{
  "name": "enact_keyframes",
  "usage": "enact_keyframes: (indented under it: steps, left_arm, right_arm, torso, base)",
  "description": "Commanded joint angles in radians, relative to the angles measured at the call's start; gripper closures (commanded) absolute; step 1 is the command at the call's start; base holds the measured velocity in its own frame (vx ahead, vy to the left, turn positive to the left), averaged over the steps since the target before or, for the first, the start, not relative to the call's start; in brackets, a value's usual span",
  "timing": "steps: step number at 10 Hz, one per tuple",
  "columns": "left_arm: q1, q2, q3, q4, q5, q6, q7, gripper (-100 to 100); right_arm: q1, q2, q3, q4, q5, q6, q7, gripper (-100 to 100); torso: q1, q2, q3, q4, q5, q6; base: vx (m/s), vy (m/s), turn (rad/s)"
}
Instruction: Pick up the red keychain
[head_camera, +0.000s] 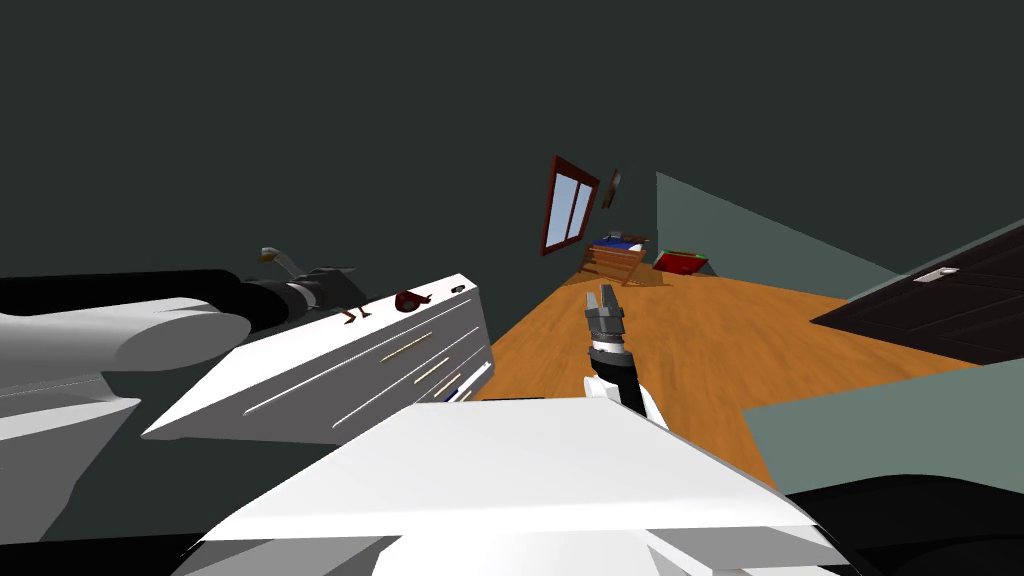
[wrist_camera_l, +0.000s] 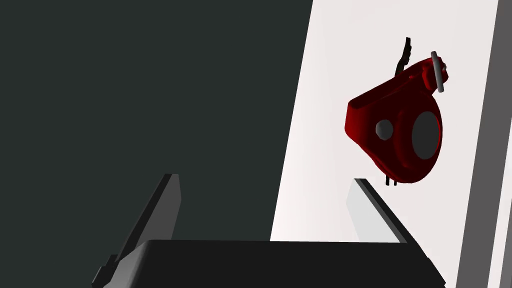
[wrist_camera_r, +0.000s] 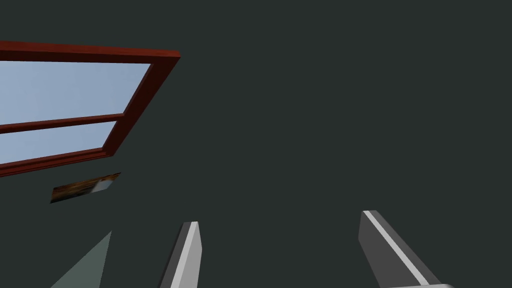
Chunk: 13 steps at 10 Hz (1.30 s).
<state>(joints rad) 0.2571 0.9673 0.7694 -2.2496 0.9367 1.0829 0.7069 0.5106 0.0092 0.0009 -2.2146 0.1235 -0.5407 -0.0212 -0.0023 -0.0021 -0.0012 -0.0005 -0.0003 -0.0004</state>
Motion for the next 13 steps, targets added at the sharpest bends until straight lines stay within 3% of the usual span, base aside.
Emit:
enact_keyframes:
  steps: [1, 2, 3, 5, 6, 8, 9, 11, 12, 13]
  left_arm:
    - [0.0, 0.012, 0.008, 0.008, 0.022, 0.05, 0.011, -100]
    - [0.0, 0.012, 0.008, 0.008, 0.022, 0.069, 0.011, -100]
    - [0.002, 0.038, 0.027, 0.019, 0.068, 0.102, 0.034, -100]
    - [0.002, 0.038, 0.027, 0.019, 0.068, 0.15, 0.034, -100]
    - [0.004, 0.061, 0.045, 0.031, 0.112, 0.184, 0.055, -100]
    - [0.004, 0.061, 0.045, 0.031, 0.112, 0.227, 0.055, -100]
    - [0.008, 0.083, 0.06, 0.045, 0.154, 0.264, 0.074, -100]
    - [0.008, 0.083, 0.06, 0.045, 0.154, 0.301, 0.074, -100]
    - [0.011, 0.103, 0.073, 0.059, 0.194, 0.34, 0.091, -100]
    - [0.011, 0.103, 0.073, 0.059, 0.194, 0.367, 0.091, -100]
  right_arm:
    - [0.0, 0.0, 0.0, 0.0, 0.0, 0.0, 0.0, 0]
    - [0.0, 0.0, 0.0, 0.0, 0.0, 0.0, 0.0, 0]
    - [0.0, 0.0, 0.0, 0.0, 0.0, 0.0, 0.0, 0]
    - [0.0, 0.0, 0.0, 0.0, 0.0, 0.0, 0.0, 0]
    - [0.0, 0.0, 0.0, 0.0, 0.0, 0.0, 0.0, 0]
    - [0.0, 0.0, 0.0, 0.0, 0.0, 0.0, 0.0, 0]
    - [0.0, 0.0, 0.0, 0.0, 0.0, 0.0, 0.0, 0]
    - [0.0, 0.0, 0.0, 0.0, 0.0, 0.0, 0.0, 0]
    - [0.0, 0.0, 0.0, 0.0, 0.0, 0.0, 0.0, 0]
    - [0.0, 0.0, 0.0, 0.0, 0.0, 0.0, 0.0, 0]
  torso:
    - [0.0, 0.0, 0.0, 0.0, 0.0, 0.0]
    - [0.0, 0.0, 0.0, 0.0, 0.0, 0.0]
    - [0.001, 0.001, 0.0, 0.0, 0.0, -0.001]
    - [0.0, -0.001, -0.001, 0.0, 0.0, 0.0]
    - [0.001, 0.0, 0.0, 0.0, 0.0, -0.001]
    - [0.0, -0.001, -0.001, 0.0, 0.0, 0.0]
    - [0.002, 0.0, 0.0, 0.0, 0.0, -0.001]
    - [0.001, -0.001, -0.001, 0.0, 0.0, -0.001]
    - [0.002, 0.0, 0.0, 0.0, 0.001, -0.001]
    - [0.002, -0.001, -0.001, 0.0, 0.0, 0.0]
  base:
    - [0.044, -0.043, -0.059]
    - [0.022, -0.021, 0.007]
    - [0.048, -0.036, -0.099]
    - [0.04, -0.029, -0.026]
    - [0.052, -0.035, -0.086]
    - [0.044, -0.025, -0.026]
    - [0.058, -0.03, -0.087]
    - [0.049, -0.013, -0.021]
    - [0.059, -0.012, -0.088]
    - [0.075, -0.003, -0.044]
